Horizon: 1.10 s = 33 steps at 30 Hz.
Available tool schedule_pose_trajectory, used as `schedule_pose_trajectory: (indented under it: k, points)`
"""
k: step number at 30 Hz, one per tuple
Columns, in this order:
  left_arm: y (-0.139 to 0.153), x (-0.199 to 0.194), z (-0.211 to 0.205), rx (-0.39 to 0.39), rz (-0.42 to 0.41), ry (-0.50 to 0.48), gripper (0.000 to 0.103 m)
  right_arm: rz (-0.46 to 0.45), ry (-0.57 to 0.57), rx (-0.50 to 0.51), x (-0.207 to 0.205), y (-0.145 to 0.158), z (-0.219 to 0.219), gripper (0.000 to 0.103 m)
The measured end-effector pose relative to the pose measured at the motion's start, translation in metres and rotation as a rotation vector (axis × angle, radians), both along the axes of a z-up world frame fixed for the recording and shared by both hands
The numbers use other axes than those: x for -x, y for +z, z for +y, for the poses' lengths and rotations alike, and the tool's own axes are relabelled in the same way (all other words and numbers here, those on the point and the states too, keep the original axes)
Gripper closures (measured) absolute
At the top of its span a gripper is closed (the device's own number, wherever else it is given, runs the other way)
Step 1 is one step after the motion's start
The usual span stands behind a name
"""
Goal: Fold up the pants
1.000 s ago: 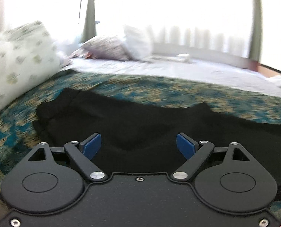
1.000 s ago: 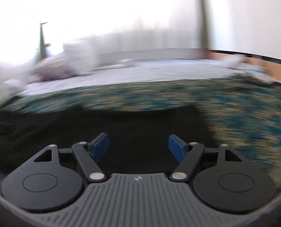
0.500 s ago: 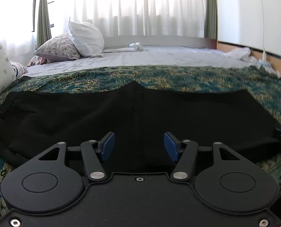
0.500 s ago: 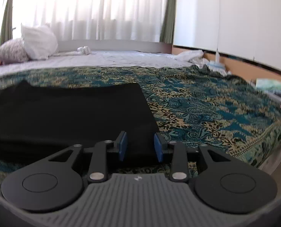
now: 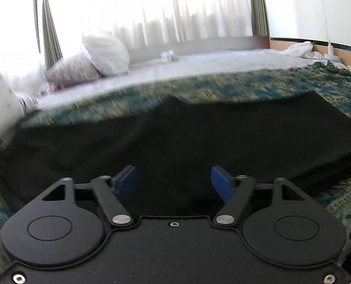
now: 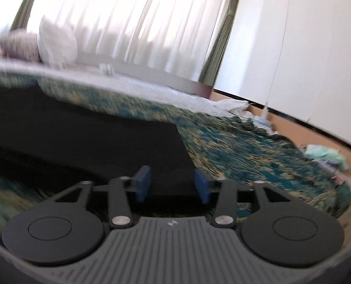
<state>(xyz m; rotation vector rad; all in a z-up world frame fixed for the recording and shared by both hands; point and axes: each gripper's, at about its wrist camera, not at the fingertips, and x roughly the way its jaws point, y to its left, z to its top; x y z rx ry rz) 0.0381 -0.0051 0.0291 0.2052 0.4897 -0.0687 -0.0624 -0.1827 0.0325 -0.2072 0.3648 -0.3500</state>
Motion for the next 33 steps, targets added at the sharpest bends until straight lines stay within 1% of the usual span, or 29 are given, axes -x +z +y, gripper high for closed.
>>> schedule_pose_trajectory:
  k: [1,2,4,6,7,9,13,15,16,17,18,20,21,22,23,24,25,26,28,29,31,33]
  points:
    - [0.005,0.000,0.006,-0.012,-0.027,0.004,0.022,-0.030,0.028,-0.041,0.003,0.007,0.003,0.027]
    - [0.010,-0.001,0.012,-0.014,-0.040,0.008,0.020,-0.048,0.056,-0.064,0.004,0.011,0.007,0.024]
    - [0.017,-0.005,0.028,0.005,-0.039,0.026,0.018,-0.054,0.113,-0.083,0.000,0.018,0.023,0.022]
    - [0.022,-0.012,0.049,0.043,-0.016,0.060,0.014,-0.046,0.168,-0.097,-0.010,0.021,0.044,0.022]
    - [0.023,-0.015,0.062,0.065,-0.006,0.088,0.012,-0.040,0.197,-0.112,-0.016,0.022,0.053,0.021]
    - [0.025,-0.020,0.087,0.096,0.001,0.149,0.012,-0.022,0.246,-0.140,-0.029,0.023,0.073,0.020]
    - [0.024,-0.026,0.136,0.130,0.018,0.268,0.010,0.056,0.312,-0.148,-0.054,0.018,0.113,0.020]
    - [0.022,-0.027,0.160,0.148,0.030,0.321,0.008,0.147,0.336,-0.129,-0.065,0.011,0.131,0.021]
    - [0.020,-0.027,0.169,0.156,0.034,0.342,0.007,0.190,0.345,-0.116,-0.069,0.007,0.140,0.028]
    - [0.018,-0.027,0.177,0.164,0.036,0.361,0.007,0.190,0.350,-0.108,-0.069,0.006,0.145,0.030]
    - [0.017,-0.028,0.185,0.169,0.038,0.379,0.007,0.196,0.359,-0.107,-0.068,0.007,0.148,0.039]
    - [0.013,-0.028,0.196,0.175,0.039,0.406,0.007,0.214,0.375,-0.123,-0.068,0.007,0.153,0.053]
    - [0.011,-0.029,0.200,0.178,0.042,0.418,0.007,0.218,0.380,-0.119,-0.068,0.007,0.155,0.056]
    - [0.009,-0.029,0.203,0.181,0.046,0.428,0.007,0.219,0.385,-0.105,-0.067,0.006,0.158,0.063]
    - [0.008,-0.029,0.207,0.189,0.050,0.435,0.007,0.217,0.389,-0.093,-0.066,0.006,0.161,0.065]
    - [0.006,-0.030,0.209,0.195,0.051,0.438,0.007,0.213,0.394,-0.088,-0.065,0.007,0.161,0.065]
    - [0.004,-0.031,0.209,0.198,0.052,0.441,0.007,0.196,0.408,-0.108,-0.062,0.010,0.158,0.064]
    - [0.004,-0.031,0.210,0.201,0.052,0.443,0.007,0.178,0.429,-0.155,-0.057,0.013,0.153,0.048]
    - [0.001,-0.031,0.208,0.199,0.054,0.442,0.007,0.163,0.484,-0.263,-0.047,0.018,0.142,0.039]
    - [-0.001,-0.031,0.207,0.196,0.057,0.442,0.007,0.162,0.505,-0.283,-0.041,0.019,0.141,0.039]
    - [-0.005,-0.031,0.206,0.192,0.064,0.445,0.006,0.163,0.524,-0.241,-0.032,0.018,0.146,0.039]
    - [-0.009,-0.031,0.206,0.201,0.071,0.449,0.006,0.174,0.540,-0.212,-0.028,0.014,0.150,0.035]
